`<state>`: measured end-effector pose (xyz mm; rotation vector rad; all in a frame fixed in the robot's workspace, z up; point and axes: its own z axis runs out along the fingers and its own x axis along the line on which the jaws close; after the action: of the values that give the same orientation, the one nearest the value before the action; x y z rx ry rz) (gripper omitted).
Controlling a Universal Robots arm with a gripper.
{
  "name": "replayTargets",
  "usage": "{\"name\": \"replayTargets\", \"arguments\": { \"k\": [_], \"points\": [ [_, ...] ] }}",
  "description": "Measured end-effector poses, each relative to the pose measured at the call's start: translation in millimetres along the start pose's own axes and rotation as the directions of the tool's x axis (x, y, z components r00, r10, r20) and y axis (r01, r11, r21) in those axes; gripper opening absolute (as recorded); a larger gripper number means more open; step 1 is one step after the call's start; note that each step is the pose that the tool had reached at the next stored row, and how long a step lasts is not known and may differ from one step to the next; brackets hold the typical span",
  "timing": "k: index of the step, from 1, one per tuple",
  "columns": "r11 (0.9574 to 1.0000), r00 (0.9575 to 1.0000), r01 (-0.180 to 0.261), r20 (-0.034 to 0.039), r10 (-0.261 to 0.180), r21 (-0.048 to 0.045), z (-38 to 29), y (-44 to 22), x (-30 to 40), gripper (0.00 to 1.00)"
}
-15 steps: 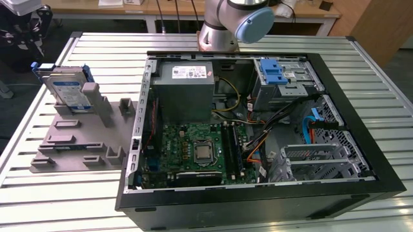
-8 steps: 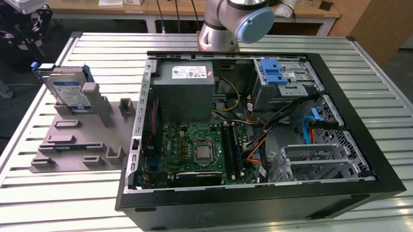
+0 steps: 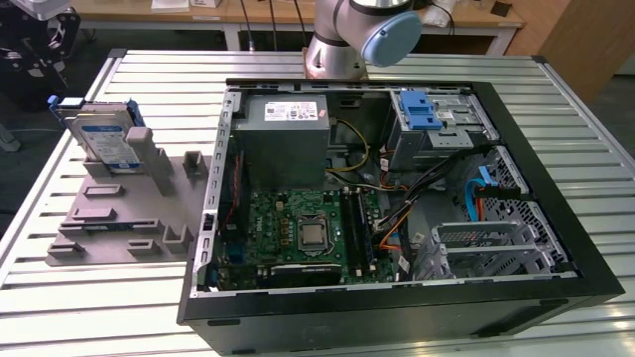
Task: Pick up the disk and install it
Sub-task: 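Pick up the disk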
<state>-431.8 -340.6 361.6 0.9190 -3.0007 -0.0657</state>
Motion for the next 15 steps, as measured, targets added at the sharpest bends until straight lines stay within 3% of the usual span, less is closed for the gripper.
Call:
{"name": "replayTargets", "arguments": {
  "k": [4,8,15],
  "points": [
    [0.9983,0.9983,0.058,-0.0022,-0.058,-0.0006,0.1,0.2,0.3,0.11],
    [0.9932,0.9932,0.117,-0.0045,-0.117,-0.0015,0.1,0.3,0.4,0.11],
    [0.9779,0.9778,0.209,-0.0082,-0.209,-0.003,0.1,0.3,0.5,0.11]
  ]
}}
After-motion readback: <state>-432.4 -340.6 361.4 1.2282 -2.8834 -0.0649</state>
